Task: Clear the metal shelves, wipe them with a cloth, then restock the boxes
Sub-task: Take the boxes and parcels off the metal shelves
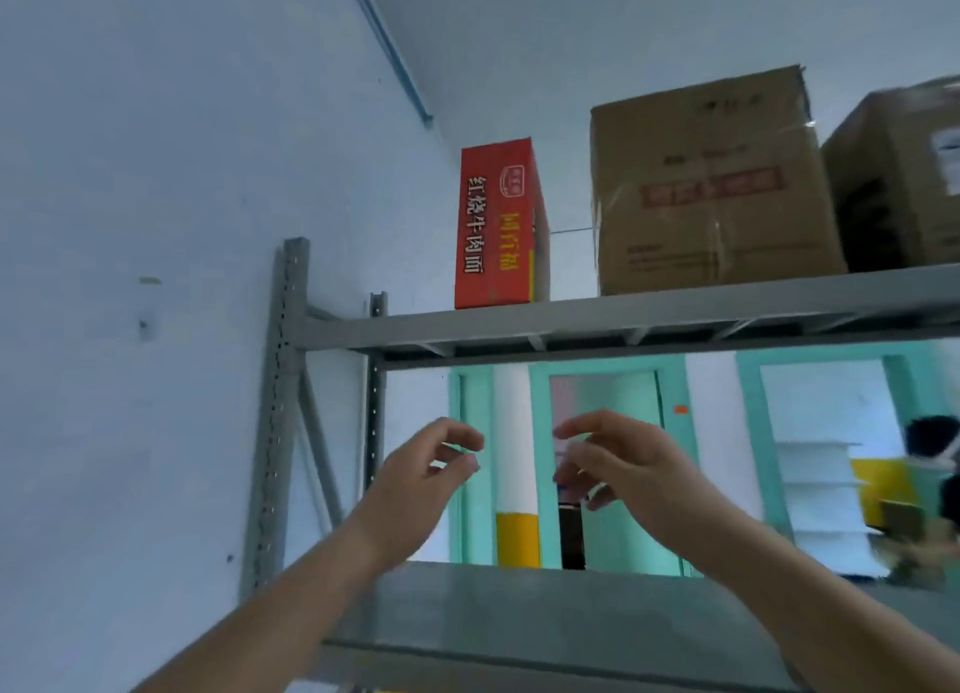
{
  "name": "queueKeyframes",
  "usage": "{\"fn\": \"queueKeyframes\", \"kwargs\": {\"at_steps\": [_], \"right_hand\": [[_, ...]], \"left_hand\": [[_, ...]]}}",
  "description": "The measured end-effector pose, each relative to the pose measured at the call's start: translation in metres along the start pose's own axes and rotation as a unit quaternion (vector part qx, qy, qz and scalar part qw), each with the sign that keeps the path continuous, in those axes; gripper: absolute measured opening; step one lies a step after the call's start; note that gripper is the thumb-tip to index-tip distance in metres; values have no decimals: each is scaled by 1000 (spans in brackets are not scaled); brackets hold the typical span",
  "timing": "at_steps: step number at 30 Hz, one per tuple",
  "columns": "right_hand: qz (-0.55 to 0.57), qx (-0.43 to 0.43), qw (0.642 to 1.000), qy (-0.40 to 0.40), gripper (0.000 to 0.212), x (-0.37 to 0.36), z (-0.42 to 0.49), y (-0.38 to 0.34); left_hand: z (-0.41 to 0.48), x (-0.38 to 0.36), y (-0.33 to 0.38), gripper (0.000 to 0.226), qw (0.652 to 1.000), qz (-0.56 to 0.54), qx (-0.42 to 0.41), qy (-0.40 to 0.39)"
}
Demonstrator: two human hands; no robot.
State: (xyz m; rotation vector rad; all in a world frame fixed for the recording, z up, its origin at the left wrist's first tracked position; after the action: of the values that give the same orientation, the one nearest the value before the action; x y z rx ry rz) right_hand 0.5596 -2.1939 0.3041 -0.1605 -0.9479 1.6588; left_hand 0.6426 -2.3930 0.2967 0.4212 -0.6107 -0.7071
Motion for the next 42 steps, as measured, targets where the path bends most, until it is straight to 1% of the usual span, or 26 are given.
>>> {"fn": "queueKeyframes", "kwargs": {"at_steps": [2,5,10,13,15,17,18,20,22,24,27,30,31,32,34,35,36,38,40,42], "right_hand": [[-46,21,999,7,14,-18,39,-11],[-121,42,991,43,11,-31,97,-24],[-207,48,967,142,13,-26,187,-23],[-288,51,940,175,22,-9,223,-22],[-337,53,918,200,30,3,248,-25],[-355,40,907,223,39,16,269,-30],[-357,30,906,226,45,20,281,-30],[-371,11,902,220,55,25,302,-30],[-379,8,900,215,61,28,320,-31],[-379,4,902,207,65,31,335,-28],[-413,-6,893,181,67,31,353,-19],[-404,-13,905,131,62,21,370,-2],[-404,-12,907,117,60,17,376,6],[-419,-5,900,117,59,15,381,12],[-482,19,862,156,58,17,383,18],[-503,26,846,174,56,19,383,19],[-509,34,840,184,52,20,382,19],[-487,43,851,191,47,23,380,21],[-442,41,875,192,53,24,375,18],[-378,39,906,186,56,22,367,12]], "left_hand": [[28,27,-28,15,1000,22,-9,0],[72,52,-62,14,997,59,-38,-13],[162,84,-85,14,993,55,-100,-10],[212,89,-81,15,990,51,-134,-6],[243,91,-79,21,984,67,-163,24],[270,91,-74,29,979,76,-178,60],[283,90,-71,33,977,86,-179,73],[307,88,-67,41,980,92,-154,87],[326,86,-64,50,986,82,-113,85],[342,80,-63,57,989,80,-91,82],[366,66,-66,61,991,94,-63,75],[383,52,-81,62,991,105,-42,74],[386,48,-87,64,987,133,-39,80],[388,46,-93,65,979,175,-38,98],[387,44,-97,63,952,259,-50,155],[385,43,-97,61,941,283,-61,178],[383,42,-95,59,935,287,-76,191],[379,40,-89,57,948,236,-97,189],[372,39,-82,54,971,127,-112,168],[360,39,-71,50,978,34,-128,159]]}}
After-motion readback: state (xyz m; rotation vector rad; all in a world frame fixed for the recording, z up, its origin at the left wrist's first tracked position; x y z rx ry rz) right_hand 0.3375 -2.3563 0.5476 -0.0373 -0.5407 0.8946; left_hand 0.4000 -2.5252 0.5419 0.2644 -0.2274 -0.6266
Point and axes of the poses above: each hand's wrist, its own z-axis towards the middle knuckle, its own x-axis out of the back of the hand, y = z × x, the point moved 7 cm from there along z, towards the middle knuckle, and after that the axes turned 3 degrees about -z, right-handed, at the moved point
